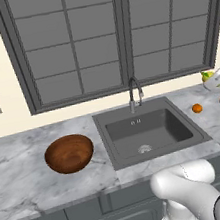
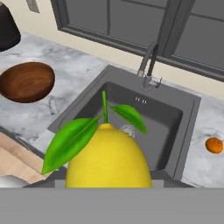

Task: There is a mixed pile of frozen fruits and vegetables on the counter. Locate all the frozen vegetables and place the items in a bowl on the counter. Take all the frozen fruits and defrost them in a running sink.

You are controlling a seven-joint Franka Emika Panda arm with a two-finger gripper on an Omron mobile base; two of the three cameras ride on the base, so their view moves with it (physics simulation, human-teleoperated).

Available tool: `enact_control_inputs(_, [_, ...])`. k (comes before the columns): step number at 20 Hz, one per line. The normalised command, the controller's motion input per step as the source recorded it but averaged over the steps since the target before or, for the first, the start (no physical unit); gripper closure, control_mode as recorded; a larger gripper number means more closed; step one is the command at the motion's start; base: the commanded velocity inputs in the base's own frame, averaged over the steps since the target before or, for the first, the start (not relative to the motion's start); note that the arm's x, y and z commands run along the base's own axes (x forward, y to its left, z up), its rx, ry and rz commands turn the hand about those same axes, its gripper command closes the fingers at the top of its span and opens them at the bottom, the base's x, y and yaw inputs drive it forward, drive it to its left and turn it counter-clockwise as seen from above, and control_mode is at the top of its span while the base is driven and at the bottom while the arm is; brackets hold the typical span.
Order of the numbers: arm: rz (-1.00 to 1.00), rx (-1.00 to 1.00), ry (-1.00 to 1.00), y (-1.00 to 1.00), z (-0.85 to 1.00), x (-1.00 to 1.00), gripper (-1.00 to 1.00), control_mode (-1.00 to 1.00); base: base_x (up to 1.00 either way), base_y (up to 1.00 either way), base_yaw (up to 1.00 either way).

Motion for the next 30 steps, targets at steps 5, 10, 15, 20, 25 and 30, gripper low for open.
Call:
enact_control_inputs(5, [-0.01,0.0,-0.02,0.28,0.02,-0.13,1.0,-1.0,0.0,0.0,0.0])
enact_control_inputs(10, [-0.07,-0.02,0.0,0.38,0.0,-0.02,1.0,-1.0,0.0,0.0,0.0])
enact_control_inputs(15, [-0.13,-0.08,0.03,0.15,0.0,0.0,1.0,-1.0,0.0,0.0,0.0])
enact_control_inputs(20, [-0.13,-0.04,0.14,0.04,-0.05,0.06,1.0,-1.0,0.0,0.0,0.0])
enact_control_inputs(25, [-0.11,0.0,0.15,0.01,0.0,0.2,1.0,-1.0,0.0,0.0,0.0])
enact_control_inputs(30, [0.0,0.0,0.01,0.16,0.01,0.0,1.0,-1.0,0.0,0.0,0.0])
